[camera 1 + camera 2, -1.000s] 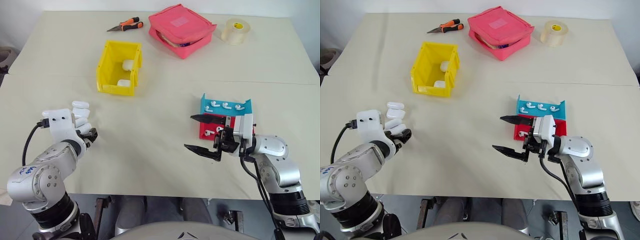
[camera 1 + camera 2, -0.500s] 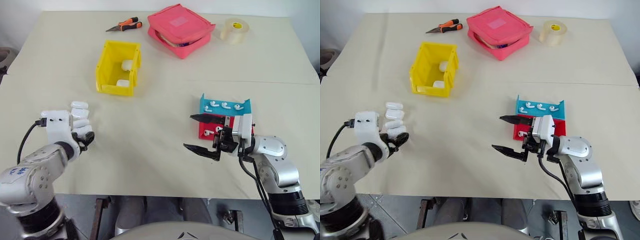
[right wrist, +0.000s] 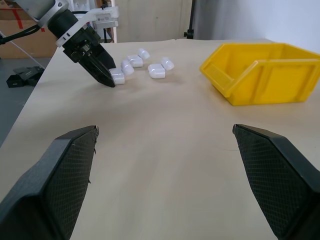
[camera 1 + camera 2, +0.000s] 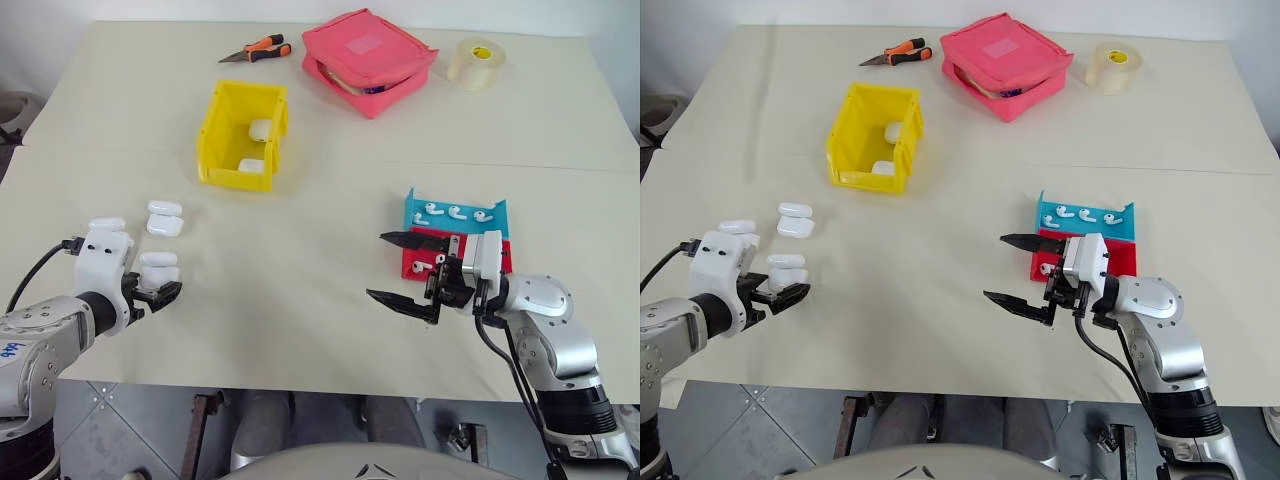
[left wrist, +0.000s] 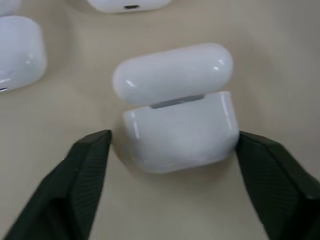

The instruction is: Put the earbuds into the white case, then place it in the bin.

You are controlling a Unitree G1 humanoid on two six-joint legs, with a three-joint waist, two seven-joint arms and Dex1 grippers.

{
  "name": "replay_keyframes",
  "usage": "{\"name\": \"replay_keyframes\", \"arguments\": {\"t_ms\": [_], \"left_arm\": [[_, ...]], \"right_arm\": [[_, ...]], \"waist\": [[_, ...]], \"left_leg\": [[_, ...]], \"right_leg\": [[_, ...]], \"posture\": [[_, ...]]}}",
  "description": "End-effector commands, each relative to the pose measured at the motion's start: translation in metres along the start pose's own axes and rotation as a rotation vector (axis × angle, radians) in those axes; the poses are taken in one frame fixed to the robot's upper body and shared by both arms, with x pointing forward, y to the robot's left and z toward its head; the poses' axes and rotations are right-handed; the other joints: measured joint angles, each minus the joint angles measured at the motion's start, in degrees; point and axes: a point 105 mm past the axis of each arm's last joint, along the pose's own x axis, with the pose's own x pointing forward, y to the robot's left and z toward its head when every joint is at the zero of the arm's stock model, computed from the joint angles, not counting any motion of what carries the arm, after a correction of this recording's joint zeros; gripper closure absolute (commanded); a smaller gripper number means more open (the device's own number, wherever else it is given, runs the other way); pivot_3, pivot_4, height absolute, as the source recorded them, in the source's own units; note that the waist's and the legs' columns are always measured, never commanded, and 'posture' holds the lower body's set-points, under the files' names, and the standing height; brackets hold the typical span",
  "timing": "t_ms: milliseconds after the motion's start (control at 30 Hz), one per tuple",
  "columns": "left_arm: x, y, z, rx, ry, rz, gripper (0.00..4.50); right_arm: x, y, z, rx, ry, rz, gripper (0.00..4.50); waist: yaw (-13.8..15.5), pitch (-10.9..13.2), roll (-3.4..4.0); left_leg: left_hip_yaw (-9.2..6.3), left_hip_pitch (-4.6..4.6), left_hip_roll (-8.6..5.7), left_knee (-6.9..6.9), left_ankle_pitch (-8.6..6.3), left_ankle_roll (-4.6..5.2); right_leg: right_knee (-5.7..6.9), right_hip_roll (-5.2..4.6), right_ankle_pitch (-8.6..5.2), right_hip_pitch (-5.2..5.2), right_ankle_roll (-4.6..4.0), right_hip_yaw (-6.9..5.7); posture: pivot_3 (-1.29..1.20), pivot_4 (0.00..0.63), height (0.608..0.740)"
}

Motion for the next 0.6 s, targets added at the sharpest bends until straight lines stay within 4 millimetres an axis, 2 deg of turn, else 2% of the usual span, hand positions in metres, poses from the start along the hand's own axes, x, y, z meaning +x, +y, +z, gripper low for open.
{"name": "replay_keyframes", "arguments": {"t_ms": [33, 300, 600], "left_arm": [[0.004, -0.005, -0.004, -0.045, 0.021, 0.026, 0.04], [0.005, -0.021, 0.003, -0.131, 0.008, -0.001, 0.04], [0.010, -0.015, 0.002, -0.169, 0.013, 0.047, 0.04]], "right_arm": [[0.001, 0.003, 0.010, -0.039, -0.022, 0.012, 0.00], [0.003, 0.002, 0.011, -0.037, -0.022, 0.027, 0.00], [0.006, 0.003, 0.010, -0.038, -0.030, 0.039, 0.00]], "waist": [[0.1, 0.0, 0.05], [0.1, 0.0, 0.05], [0.0, 0.0, 0.05]], "left_leg": [[0.00, 0.00, -0.02, 0.00, 0.00, 0.02], [-0.04, 0.00, -0.18, 0.02, 0.02, 0.06], [-0.04, 0.01, -0.17, 0.02, 0.03, 0.05]], "right_leg": [[0.00, -0.04, 0.00, 0.01, 0.00, 0.00], [0.07, -0.09, 0.00, 0.02, 0.01, -0.06], [0.06, -0.07, 0.00, 0.02, 0.01, -0.06]], "posture": [[0.00, 0.150, 0.740], [0.00, 0.150, 0.740], [0.00, 0.150, 0.740]]}}
